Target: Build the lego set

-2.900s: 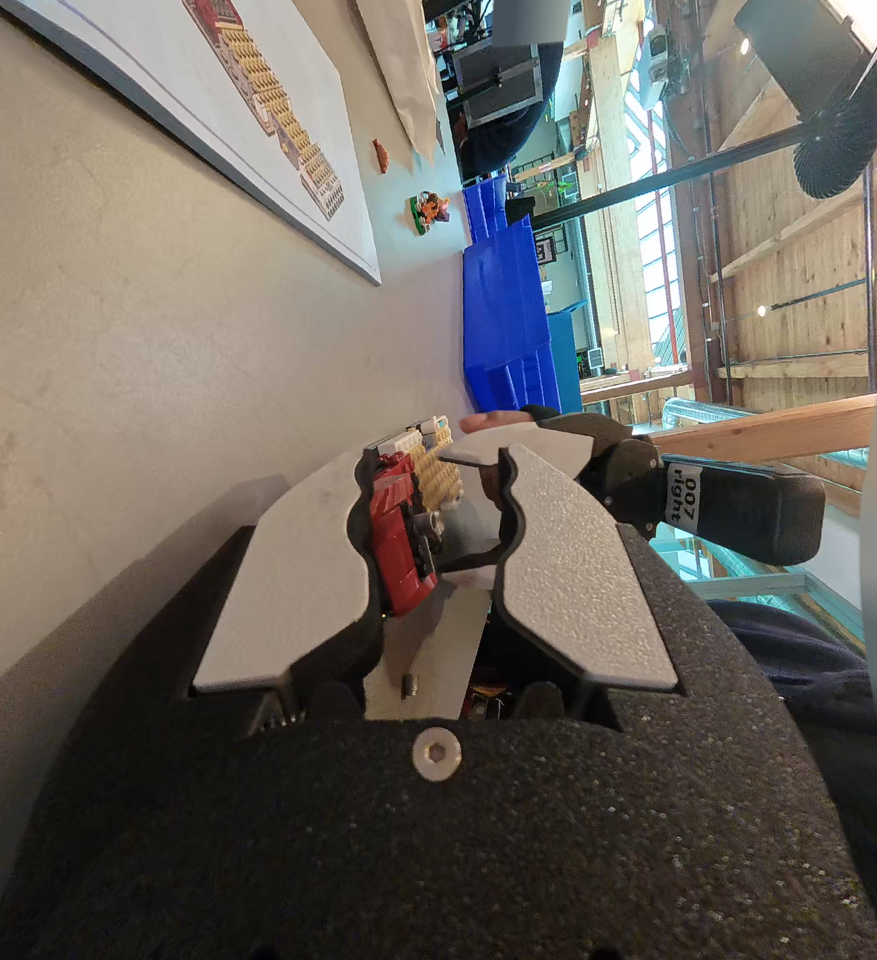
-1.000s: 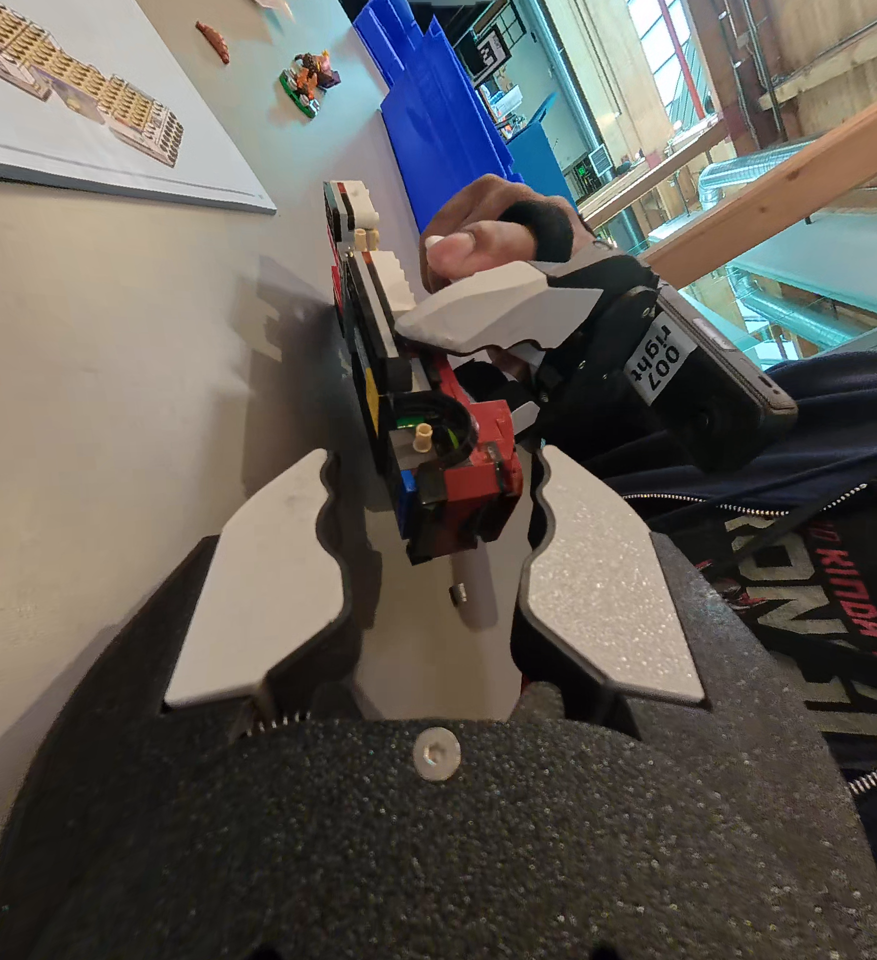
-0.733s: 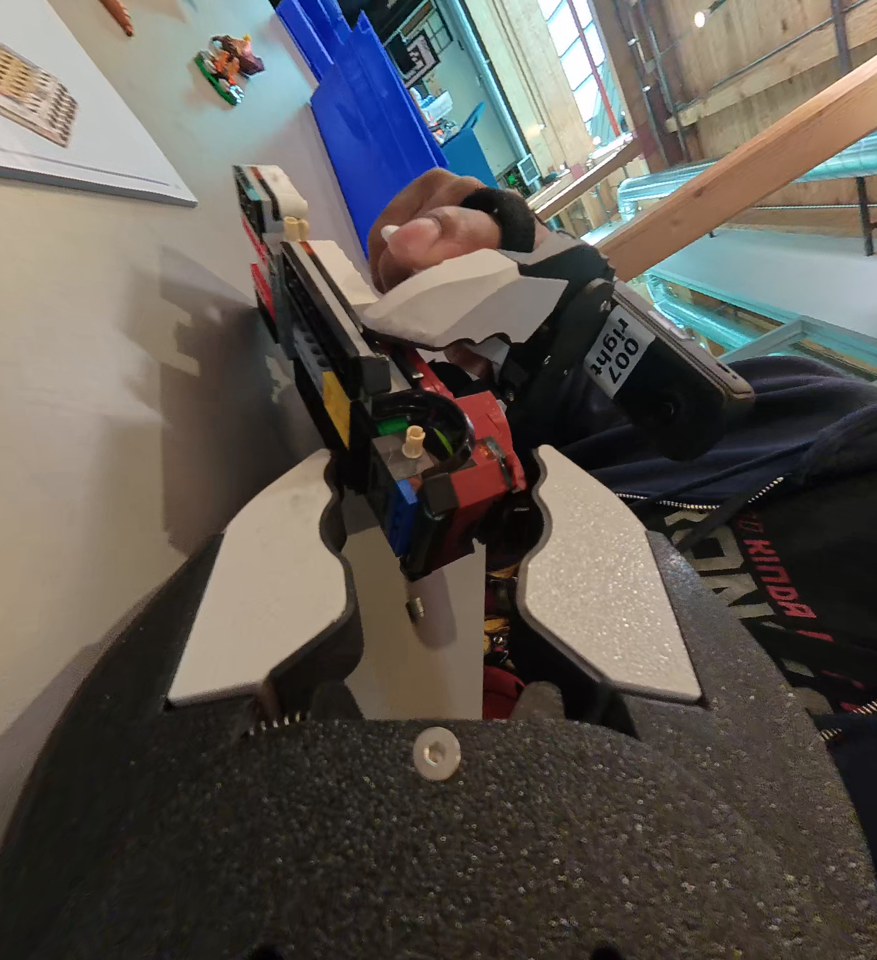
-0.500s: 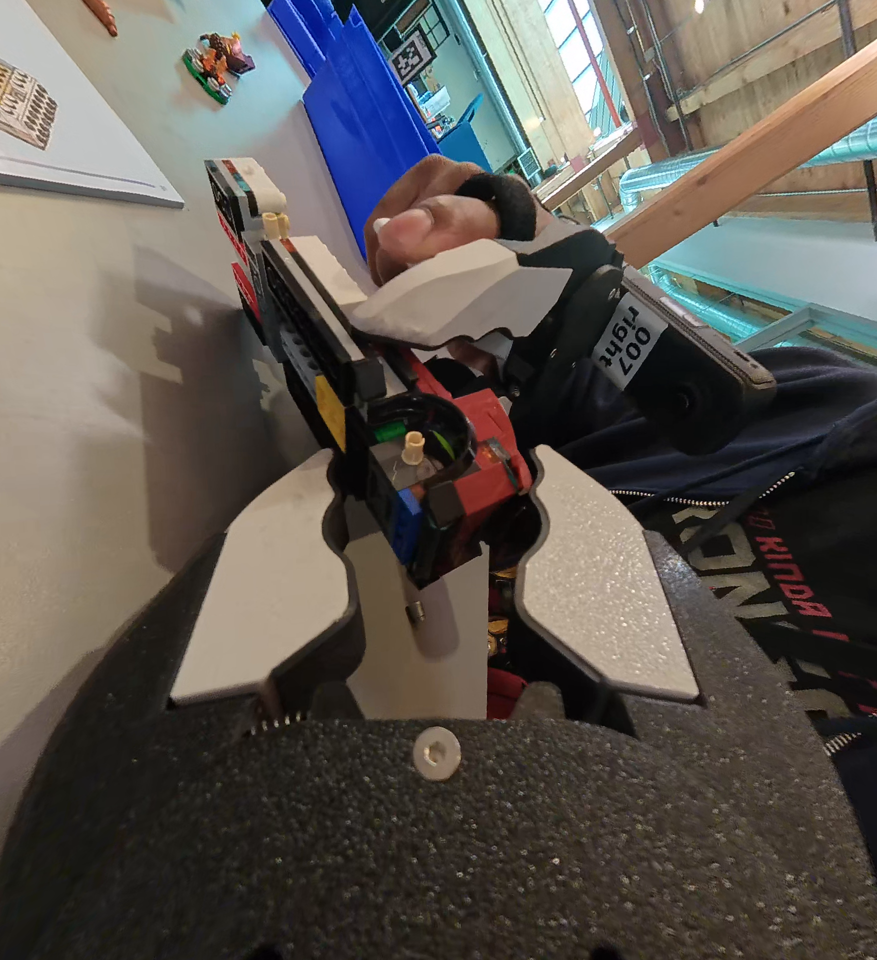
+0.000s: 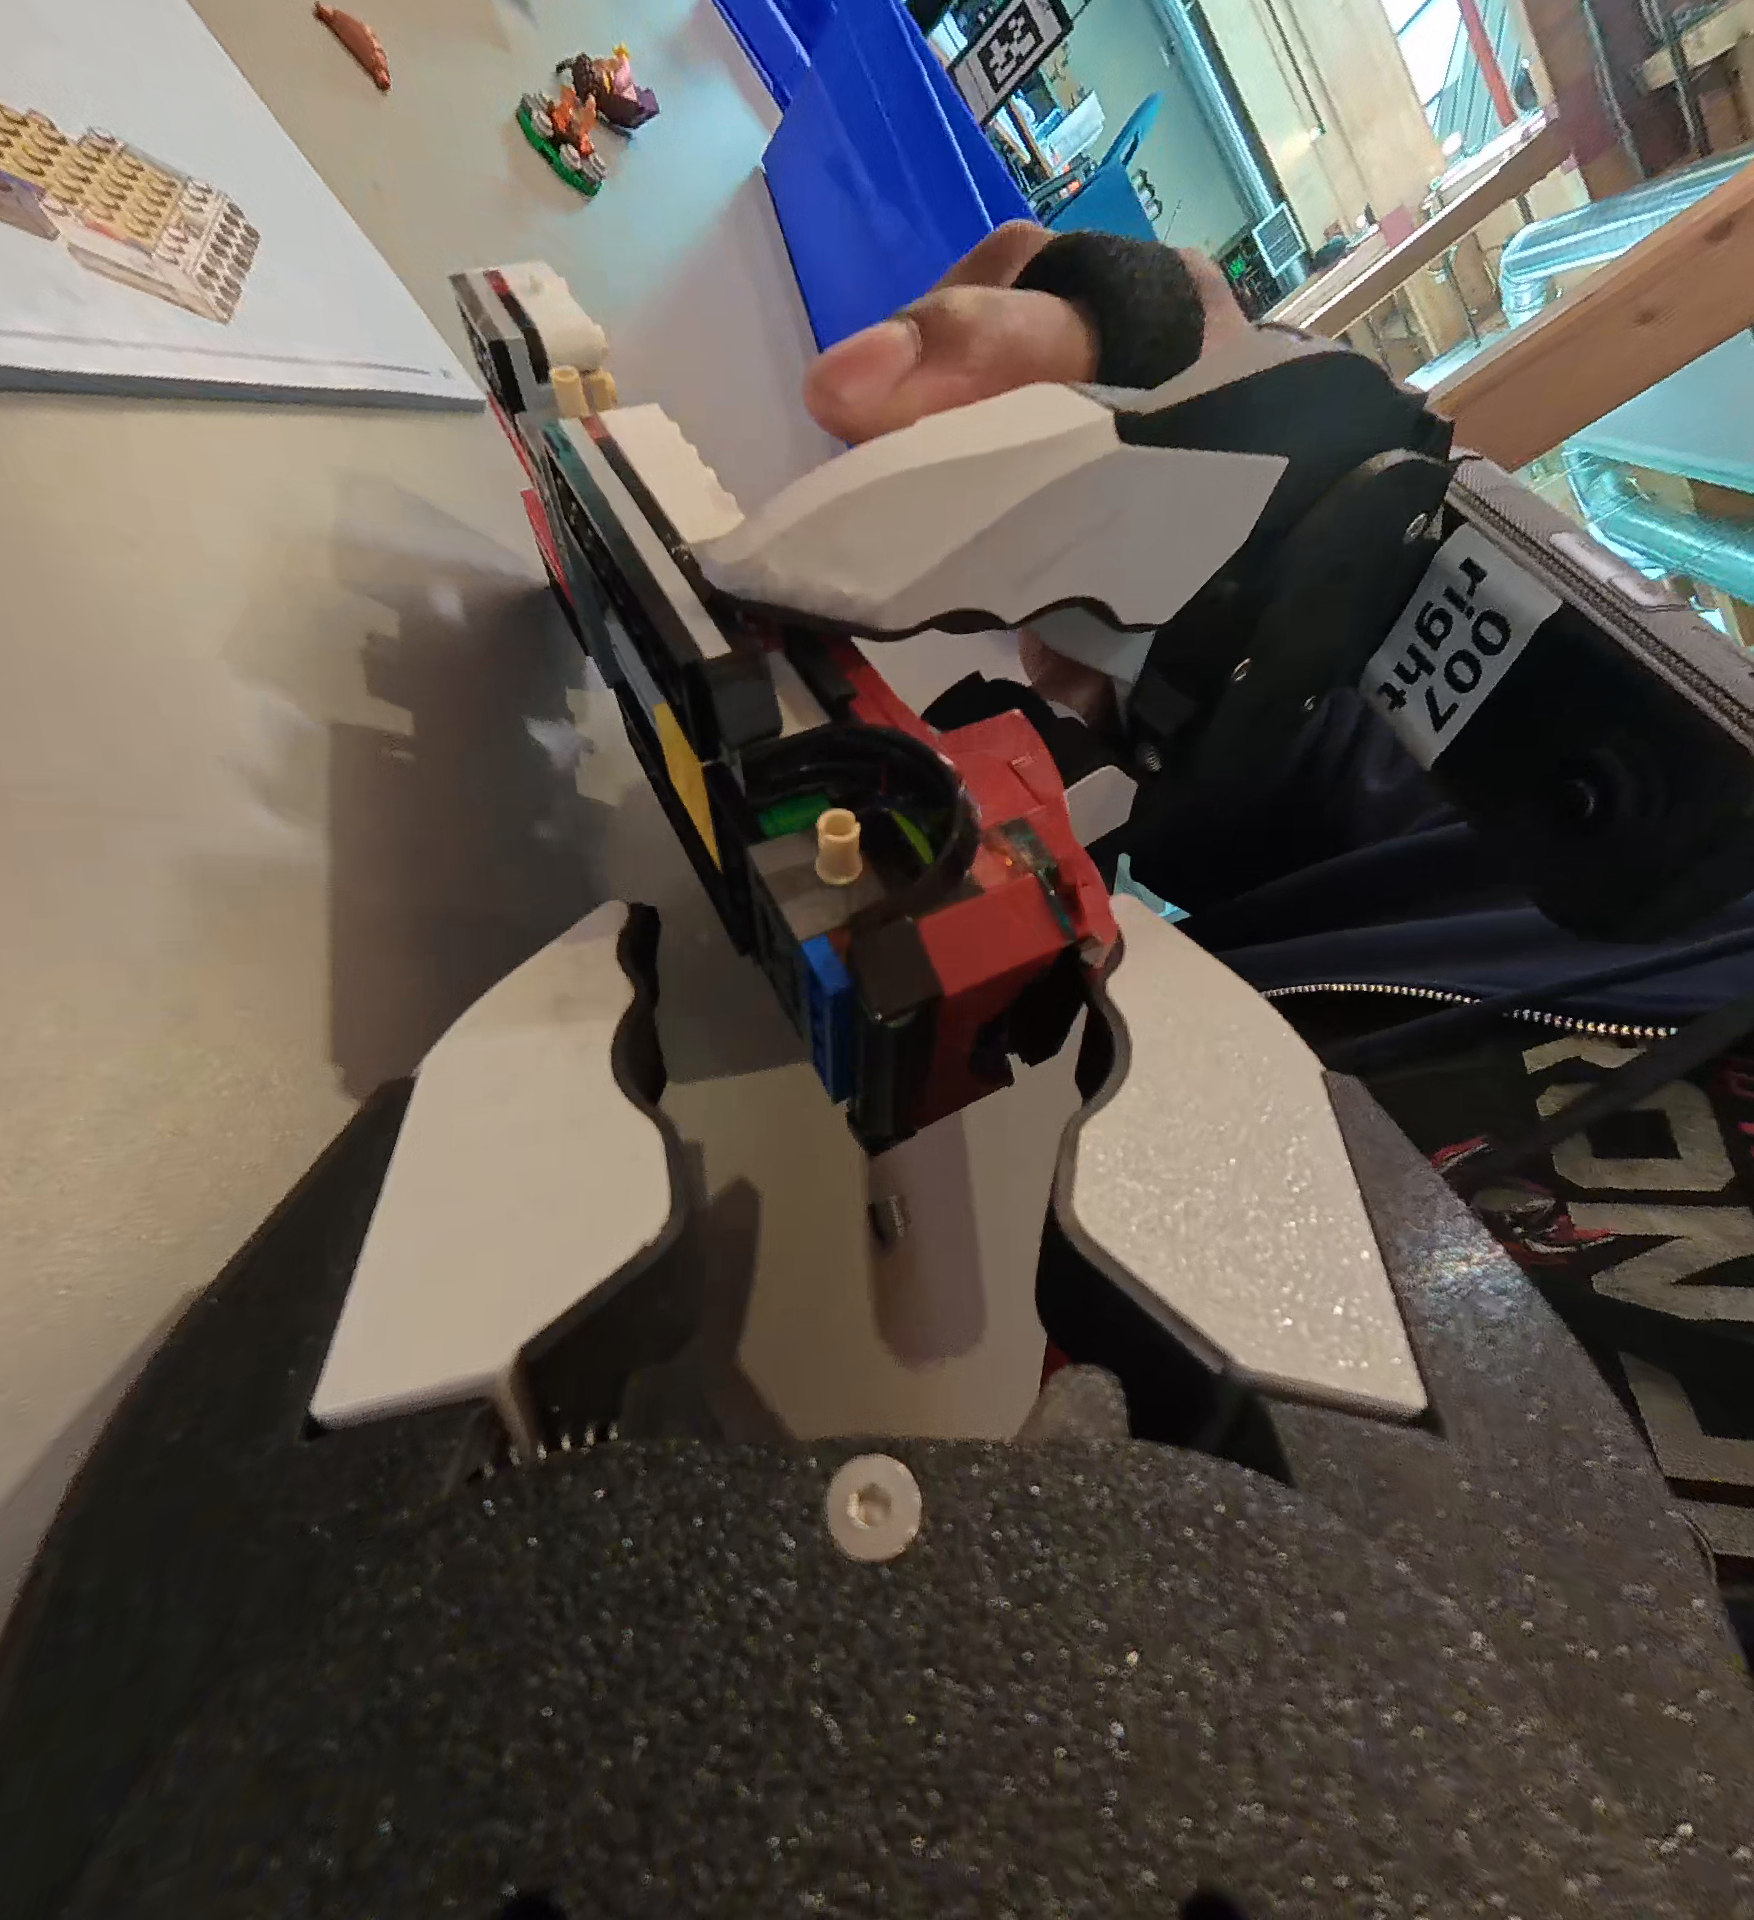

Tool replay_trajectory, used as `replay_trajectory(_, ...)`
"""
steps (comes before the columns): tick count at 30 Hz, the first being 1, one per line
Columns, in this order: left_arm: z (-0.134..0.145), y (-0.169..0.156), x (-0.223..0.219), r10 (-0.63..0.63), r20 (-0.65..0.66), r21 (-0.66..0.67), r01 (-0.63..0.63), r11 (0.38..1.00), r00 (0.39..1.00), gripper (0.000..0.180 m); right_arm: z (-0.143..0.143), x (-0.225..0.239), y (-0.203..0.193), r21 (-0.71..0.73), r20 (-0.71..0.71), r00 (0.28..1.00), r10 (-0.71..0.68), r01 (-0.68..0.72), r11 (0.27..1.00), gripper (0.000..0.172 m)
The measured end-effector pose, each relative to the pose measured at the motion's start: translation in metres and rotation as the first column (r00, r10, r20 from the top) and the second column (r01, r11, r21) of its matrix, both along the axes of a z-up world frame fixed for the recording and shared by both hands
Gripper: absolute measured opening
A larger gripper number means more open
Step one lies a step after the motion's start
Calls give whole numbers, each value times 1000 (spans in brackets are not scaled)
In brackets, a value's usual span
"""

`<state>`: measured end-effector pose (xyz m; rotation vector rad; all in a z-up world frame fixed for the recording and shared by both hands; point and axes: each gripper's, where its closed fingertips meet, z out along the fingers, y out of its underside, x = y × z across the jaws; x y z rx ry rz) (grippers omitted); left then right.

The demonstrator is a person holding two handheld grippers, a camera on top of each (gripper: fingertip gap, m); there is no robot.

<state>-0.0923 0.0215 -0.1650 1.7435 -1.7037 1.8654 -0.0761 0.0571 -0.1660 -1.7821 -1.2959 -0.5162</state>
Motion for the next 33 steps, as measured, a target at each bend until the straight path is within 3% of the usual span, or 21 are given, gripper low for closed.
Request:
replay_trajectory(10, 9, 4, 6, 118, -20, 32, -118, 993, 993, 78, 4, -3, 3, 18, 21, 1000, -17, 16, 1000, 65)
replay_trajectory(19, 7, 7, 7, 158, 3, 11, -158, 987, 987, 60, -1, -2, 5, -3, 50, 998, -24, 24, 1000, 65)
replay_trajectory(24, 10, 13, 7, 184, 4, -123, -182, 976, 983, 57, 0, -2, 6, -13, 6, 999, -31, 32, 999, 65)
replay_trajectory(27, 9, 13, 7, 178, 3, -186, -175, 967, 984, 57, -2, -2, 5, -29, -7, 1000, -30, 30, 999, 65)
replay_trajectory(33, 3, 7, 3, 125, 24, -119, -122, 985, 992, 57, -7, -4, 1, -64, -23, 1000, -12, 11, 998, 64)
